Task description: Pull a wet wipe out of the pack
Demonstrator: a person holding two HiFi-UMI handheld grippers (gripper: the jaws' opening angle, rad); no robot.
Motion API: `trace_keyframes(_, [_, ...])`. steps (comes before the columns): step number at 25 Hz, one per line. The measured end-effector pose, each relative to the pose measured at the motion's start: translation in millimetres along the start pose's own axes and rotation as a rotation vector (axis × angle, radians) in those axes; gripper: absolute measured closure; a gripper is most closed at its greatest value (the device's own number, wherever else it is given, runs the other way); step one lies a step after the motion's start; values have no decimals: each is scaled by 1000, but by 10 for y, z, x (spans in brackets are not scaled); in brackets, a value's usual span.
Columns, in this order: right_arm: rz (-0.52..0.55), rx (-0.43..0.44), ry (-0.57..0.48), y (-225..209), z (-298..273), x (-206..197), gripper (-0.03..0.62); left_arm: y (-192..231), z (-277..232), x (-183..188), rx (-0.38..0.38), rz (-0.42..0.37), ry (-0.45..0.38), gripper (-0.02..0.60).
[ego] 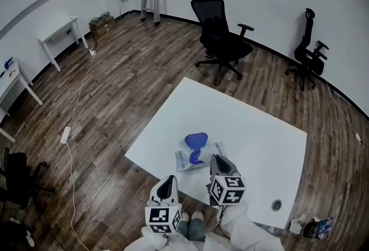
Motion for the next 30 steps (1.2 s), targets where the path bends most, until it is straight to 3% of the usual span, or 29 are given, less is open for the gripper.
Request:
trace_keyframes(18, [-44,-23,-34,126,556,-122,579,-333,-93,111,-141,9,-29,583])
trace_keyframes(30, [-48,-71,-53,-50,800,-75,579,-464,-225,195,-181,-4,-32,583])
Point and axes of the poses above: the fingertips, and each gripper's own axes: z backward along the fingers, y to its left, x out of its top, the point moved 10 cm from there along z, backward along the fingers, and after that the axes turned 5 degrees about -y, right-handed, at the moved point
